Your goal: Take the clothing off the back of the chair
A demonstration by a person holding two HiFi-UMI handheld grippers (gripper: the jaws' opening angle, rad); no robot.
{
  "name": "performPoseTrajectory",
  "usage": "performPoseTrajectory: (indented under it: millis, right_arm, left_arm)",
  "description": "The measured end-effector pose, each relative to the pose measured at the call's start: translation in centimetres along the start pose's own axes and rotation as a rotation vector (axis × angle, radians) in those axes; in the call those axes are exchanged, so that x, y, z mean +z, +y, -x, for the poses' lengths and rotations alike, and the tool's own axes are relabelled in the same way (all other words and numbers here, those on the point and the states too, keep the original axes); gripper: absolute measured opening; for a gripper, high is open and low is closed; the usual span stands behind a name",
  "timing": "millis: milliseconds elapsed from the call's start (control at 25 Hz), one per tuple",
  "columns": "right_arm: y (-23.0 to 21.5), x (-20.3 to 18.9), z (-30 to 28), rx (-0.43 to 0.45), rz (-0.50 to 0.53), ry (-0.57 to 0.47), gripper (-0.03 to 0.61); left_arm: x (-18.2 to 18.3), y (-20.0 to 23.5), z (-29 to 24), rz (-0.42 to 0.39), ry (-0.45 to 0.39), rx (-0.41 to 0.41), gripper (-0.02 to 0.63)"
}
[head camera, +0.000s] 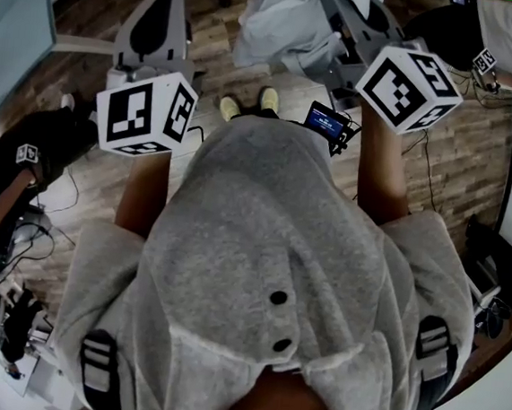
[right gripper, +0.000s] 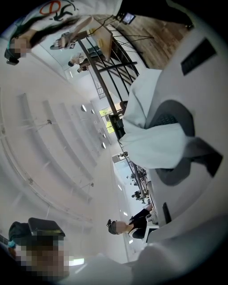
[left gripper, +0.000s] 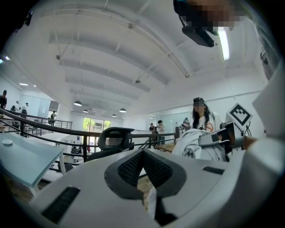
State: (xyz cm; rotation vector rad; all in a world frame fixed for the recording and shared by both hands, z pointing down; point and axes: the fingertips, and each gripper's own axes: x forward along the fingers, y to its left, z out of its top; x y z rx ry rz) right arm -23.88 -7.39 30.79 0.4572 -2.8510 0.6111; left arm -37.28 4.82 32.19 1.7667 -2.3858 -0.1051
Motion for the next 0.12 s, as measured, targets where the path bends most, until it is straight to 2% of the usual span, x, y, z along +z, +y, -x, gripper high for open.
performPoseTrajectory:
  millis: [120]
  right_arm:
    - [0.70, 0.14, 0.24, 0.001, 0.011, 0.003, 0.048]
  left_arm:
    - [0.50, -0.10, 0.37, -0.009, -0.002, -0.012, 0.011]
